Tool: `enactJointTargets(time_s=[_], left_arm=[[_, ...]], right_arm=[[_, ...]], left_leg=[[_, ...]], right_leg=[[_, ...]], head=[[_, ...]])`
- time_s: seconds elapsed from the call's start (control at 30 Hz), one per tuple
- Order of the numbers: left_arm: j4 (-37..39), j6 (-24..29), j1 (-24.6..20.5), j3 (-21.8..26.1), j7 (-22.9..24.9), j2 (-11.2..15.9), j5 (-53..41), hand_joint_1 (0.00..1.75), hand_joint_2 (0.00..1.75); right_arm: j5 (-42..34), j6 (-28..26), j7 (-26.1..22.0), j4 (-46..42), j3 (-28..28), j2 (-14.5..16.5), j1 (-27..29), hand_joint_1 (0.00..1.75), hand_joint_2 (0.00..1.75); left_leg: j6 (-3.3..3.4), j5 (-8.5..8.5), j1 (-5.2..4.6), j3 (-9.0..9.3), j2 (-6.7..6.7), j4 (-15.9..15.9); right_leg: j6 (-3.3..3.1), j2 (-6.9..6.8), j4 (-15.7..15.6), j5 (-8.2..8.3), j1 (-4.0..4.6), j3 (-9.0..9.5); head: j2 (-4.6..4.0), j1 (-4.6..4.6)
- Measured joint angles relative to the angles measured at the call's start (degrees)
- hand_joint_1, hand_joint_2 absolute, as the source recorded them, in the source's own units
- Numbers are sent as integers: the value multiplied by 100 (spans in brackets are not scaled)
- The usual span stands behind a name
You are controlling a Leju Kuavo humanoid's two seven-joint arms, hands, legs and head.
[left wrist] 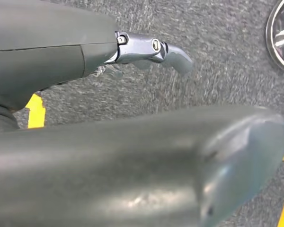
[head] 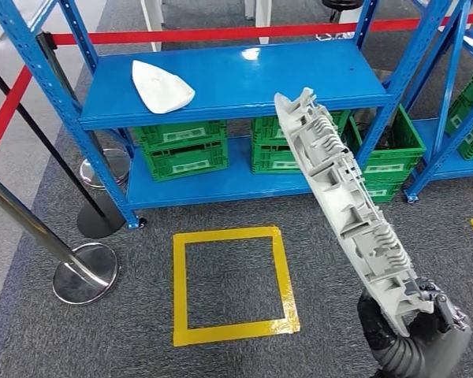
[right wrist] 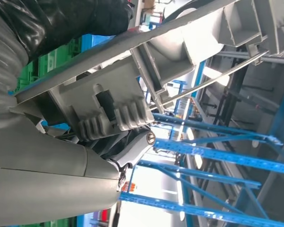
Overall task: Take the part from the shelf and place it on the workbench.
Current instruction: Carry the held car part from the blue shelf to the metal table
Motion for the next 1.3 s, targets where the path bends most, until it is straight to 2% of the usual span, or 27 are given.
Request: enactJointTargets(time_s=[0.1, 0.13, 0.17, 0.2, 0.27, 0.33, 0.4, 0.43, 0.47, 0.5, 0.6, 0.63, 0.67, 0.7, 0.77, 0.83, 0.9, 0.97, 1.0, 1.03, 1.1, 1.13, 1.17, 1.2, 1.23, 1.27, 1.3], left_arm=[[2, 0, -9, 4, 0, 1, -2, 0, 0], [3, 0, -10, 7, -1, 0, -3, 0, 0], [3, -1, -11, 13, -1, -1, -6, 0, 0], [4, -1, -13, 22, -1, -3, -11, 0, 0], [5, -2, -18, 48, -1, -7, -28, 0, 0], [6, -2, -21, 73, -1, -10, -44, 0, 0], [6, -2, -20, 93, -1, -9, -58, 0, 0], [6, -1, -16, 103, -1, -4, -65, 0, 0], [6, -1, -12, 112, -1, 1, -68, 0, 0], [7, -1, -5, 119, -1, 3, -71, 0, 0], [8, -2, -2, 145, -1, -1, -77, 0, 0], [8, -2, -8, 154, -1, -1, -78, 0, 0], [8, -2, -14, 161, -1, 2, -78, 0, 0], [8, -2, -18, 168, -1, 5, -78, 0, 0], [8, -2, -22, 187, -1, 9, -78, 0, 0], [8, -2, -30, 201, -1, 10, -78, 0, 0], [8, -7, -35, 207, -1, 10, -78, 0, 0], [9, -21, -31, 217, 0, 7, -81, 0, 0], [9, -36, -31, 221, 0, 4, -84, 0, 0], [9, -51, -34, 226, 0, 3, -87, 0, 0], [8, -77, -44, 229, -1, 4, -91, 0, 0], [8, -81, -47, 231, -1, 5, -92, 0, 0], [8, -81, -50, 232, -1, 6, -95, 0, 0], [8, -81, -54, 233, -1, 5, -100, 0, 0], [8, -81, -56, 233, -1, 3, -105, 0, 0], [8, -81, -61, 233, -1, 1, -114, 0, 0], [8, -82, -66, 233, -1, -3, -122, 0, 0]], right_arm=[[-7, 3, -2, 16, 10, -7, -18, 175, 175], [-13, 7, 0, 26, 13, -11, -19, 175, 175], [-20, 14, 2, 36, 13, -16, -19, 175, 175], [-26, 28, 2, 46, 13, -19, -21, 175, 175], [-37, 63, 2, 61, 12, -21, -40, 175, 175], [-45, 98, 2, 70, 13, -21, -66, 175, 175], [-50, 130, 1, 81, 13, -21, -86, 175, 175], [-51, 147, 1, 89, 11, -21, -95, 175, 175], [-52, 163, 1, 98, 10, -22, -107, 175, 175], [-52, 179, 1, 107, 10, -22, -116, 175, 175], [-52, 218, 1, 137, 13, -21, -130, 175, 175], [-52, 226, 1, 148, 13, -21, -131, 175, 175], [-52, 232, 2, 159, 12, -21, -133, 175, 175], [-52, 236, 2, 169, 12, -21, -133, 175, 175], [-52, 242, 3, 180, 11, -21, -132, 175, 175], [-52, 244, 3, 182, 10, -21, -135, 175, 175], [-52, 247, 2, 183, 11, -21, -141, 175, 175], [-53, 260, 1, 186, 11, -22, -142, 175, 175], [-55, 268, 1, 188, 12, -23, -142, 175, 175], [-58, 278, 1, 192, 12, -23, -143, 175, 175], [-65, 297, 1, 207, 15, -23, -149, 175, 175], [-68, 306, 1, 217, 15, -23, -152, 175, 175], [-71, 314, 1, 227, 16, -23, -154, 175, 175], [-75, 322, 1, 237, 16, -23, -155, 175, 175], [-79, 331, 2, 243, 16, -23, -158, 175, 175], [-82, 339, 2, 246, 16, -23, -163, 175, 175], [-84, 348, 3, 247, 16, -23, -175, 175, 175]], left_leg=[[61, 119, 6, -199, 28, 47], [60, 148, 3, -283, 35, 92], [55, 178, 1, -373, 40, 144], [45, 208, 1, -468, 43, 199], [9, 264, 4, -644, 42, 315], [-46, 331, -8, -762, 40, 404], [-105, 420, -13, -810, 38, 425], [-134, 449, -7, -824, 33, 424], [-168, 392, 1, -845, 25, 453], [-205, 224, 8, -875, 16, 551], [-297, -656, 46, -1000, 2, 1407], [-315, -798, 59, -1012, 1, 1721], [-326, -788, 68, -973, 1, 1907], [-330, -656, 76, -854, 1, 1907], [-313, -335, 88, -377, -4, 1334], [-269, -314, 75, 141, -25, 505], [-207, -385, 45, 302, -41, 143], [-120, -283, 38, 196, -21, 109], [-66, -210, 42, 125, -5, 96], [-19, -131, 47, 41, 13, 83], [45, 14, 31, -129, 33, 99], [56, 85, 16, -227, 41, 117], [62, 154, 0, -333, 49, 143], [62, 219, -14, -448, 54, 176], [56, 279, -25, -562, 57, 214], [46, 335, -32, -660, 57, 256], [29, 388, -43, -746, 54, 300]], right_leg=[[59, 32, 980, -697, -3, -282], [76, 33, 1271, -789, -5, -322], [89, 32, 1401, -754, -5, -286], [95, 32, 1331, -617, -7, -154], [91, 31, 699, -367, -12, 325], [49, 40, 34, -386, 3, 752], [-14, 51, -178, -425, 28, 830], [-57, 43, -174, -384, 18, 775], [-105, 32, -187, -344, 9, 725], [-163, 19, -197, -286, -3, 672], [-248, -2, -193, -88, -13, 482], [-246, -6, -178, -20, -13, 404], [-239, -8, -157, 45, -13, 319], [-230, -9, -130, 105, -15, 216], [-197, -8, -74, 203, -19, 39], [-134, -7, -38, 296, -9, -71], [-50, -11, -58, 415, -10, -114], [25, -2, -84, 463, -23, -156], [52, 10, -16, 338, -27, -207], [70, 22, 152, 105, -28, -278], [94, 33, 787, -503, -32, -415], [103, 34, 1146, -672, -32, -445], [107, 34, 1412, -693, -31, -422], [103, 34, 1527, -581, -30, -333], [89, 34, 1447, -397, -27, -160], [66, 34, 1175, -257, -21, 106], [36, 31, 739, -248, -7, 460]], head=[[0, 56], [0, 59], [0, 61], [0, 64], [0, 67], [0, 61], [0, 54], [0, 54], [0, 55], [0, 43], [0, -15], [0, -27], [0, -32], [0, -37], [0, -45], [0, -44], [0, -42], [0, -39], [0, -29], [0, -15], [0, 21], [0, 32], [0, 38], [0, 40], [0, 39], [0, 38], [0, 41]])
